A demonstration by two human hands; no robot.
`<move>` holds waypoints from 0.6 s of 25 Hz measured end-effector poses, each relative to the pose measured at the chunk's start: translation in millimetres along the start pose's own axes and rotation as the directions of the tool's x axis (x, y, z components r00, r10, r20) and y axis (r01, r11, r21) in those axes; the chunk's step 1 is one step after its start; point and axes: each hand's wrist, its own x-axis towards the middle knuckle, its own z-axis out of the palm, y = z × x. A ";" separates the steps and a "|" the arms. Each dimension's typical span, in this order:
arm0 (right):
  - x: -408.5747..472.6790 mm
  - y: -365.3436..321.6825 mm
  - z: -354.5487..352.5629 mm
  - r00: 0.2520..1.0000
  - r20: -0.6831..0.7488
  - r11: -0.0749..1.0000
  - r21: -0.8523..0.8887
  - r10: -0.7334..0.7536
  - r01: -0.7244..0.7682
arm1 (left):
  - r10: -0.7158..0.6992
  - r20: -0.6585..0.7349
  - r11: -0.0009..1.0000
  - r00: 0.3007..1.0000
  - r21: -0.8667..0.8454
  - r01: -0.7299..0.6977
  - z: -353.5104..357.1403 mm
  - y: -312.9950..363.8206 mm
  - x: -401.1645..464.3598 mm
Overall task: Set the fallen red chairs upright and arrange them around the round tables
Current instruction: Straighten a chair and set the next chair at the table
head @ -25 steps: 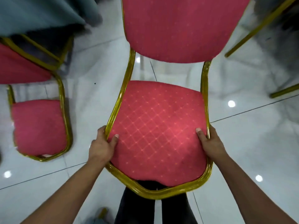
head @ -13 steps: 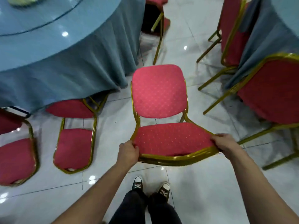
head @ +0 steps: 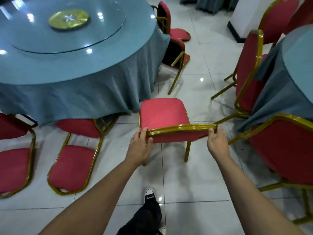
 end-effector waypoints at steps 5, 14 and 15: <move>16.3 -27.5 5.5 0.999 -0.037 0.998 -0.046 0.030 -0.032 | -0.012 0.065 0.999 0.998 0.045 0.009 -12.9 0.8 27.7; -38.1 -106.8 34.6 0.827 0.287 0.802 -0.232 -0.484 0.550 | -0.051 -0.067 0.997 0.996 0.061 0.055 -56.6 18.0 -11.9; -42.0 -116.6 42.5 0.803 0.321 0.791 -0.203 -0.503 0.577 | -0.073 -0.098 0.996 0.992 0.039 0.077 -61.9 15.4 -18.9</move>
